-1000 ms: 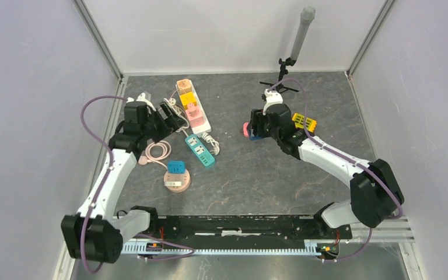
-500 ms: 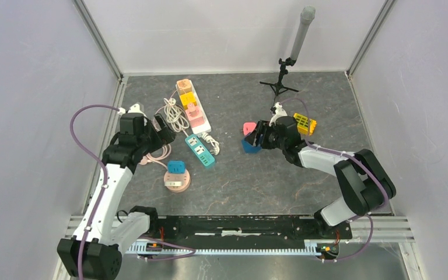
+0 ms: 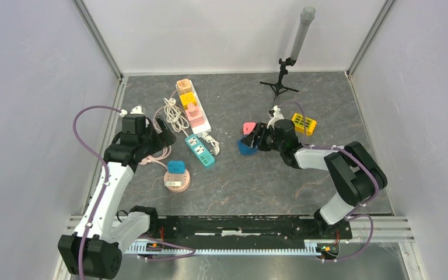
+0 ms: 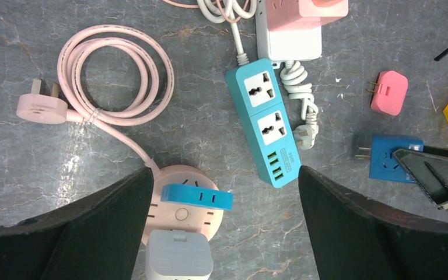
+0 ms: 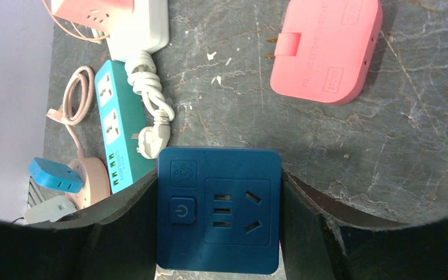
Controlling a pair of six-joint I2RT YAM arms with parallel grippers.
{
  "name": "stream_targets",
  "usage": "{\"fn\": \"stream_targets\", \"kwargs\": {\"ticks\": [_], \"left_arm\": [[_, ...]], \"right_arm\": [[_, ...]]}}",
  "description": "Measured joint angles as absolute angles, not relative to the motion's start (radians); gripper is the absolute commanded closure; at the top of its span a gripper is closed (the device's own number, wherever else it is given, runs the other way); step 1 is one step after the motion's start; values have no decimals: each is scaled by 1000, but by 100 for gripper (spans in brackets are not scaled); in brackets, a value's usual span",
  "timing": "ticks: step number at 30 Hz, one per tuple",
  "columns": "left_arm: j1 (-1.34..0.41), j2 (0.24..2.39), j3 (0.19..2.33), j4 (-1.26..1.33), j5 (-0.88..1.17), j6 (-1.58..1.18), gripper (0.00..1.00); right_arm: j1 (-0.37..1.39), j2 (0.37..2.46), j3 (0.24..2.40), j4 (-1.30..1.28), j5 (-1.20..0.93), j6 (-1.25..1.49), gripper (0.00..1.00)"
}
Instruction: Pull the plug off the socket
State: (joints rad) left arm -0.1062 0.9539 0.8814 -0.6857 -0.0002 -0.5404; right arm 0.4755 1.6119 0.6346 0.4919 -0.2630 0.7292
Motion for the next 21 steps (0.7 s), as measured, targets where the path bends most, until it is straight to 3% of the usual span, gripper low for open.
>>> {"fn": "stream_targets", "kwargs": {"ticks": [4, 9, 11, 14, 21], "left_arm": [[-106, 953, 878, -687, 0, -540, 0], [-106, 954, 876, -691, 0, -538, 0], [-106, 954, 876, -695, 0, -537, 0], [-106, 954, 876, -703, 10, -529, 0], [-106, 957, 876, -717, 33, -514, 0]], "right_arm": [[476, 1646, 616, 524, -262, 739, 62], [476, 1652, 604, 545, -250, 743, 25], [476, 1646, 602, 539, -233, 734, 15], [476, 1606, 590, 504, -178, 695, 9], [476, 1499, 591, 411, -86, 597, 7]]}}
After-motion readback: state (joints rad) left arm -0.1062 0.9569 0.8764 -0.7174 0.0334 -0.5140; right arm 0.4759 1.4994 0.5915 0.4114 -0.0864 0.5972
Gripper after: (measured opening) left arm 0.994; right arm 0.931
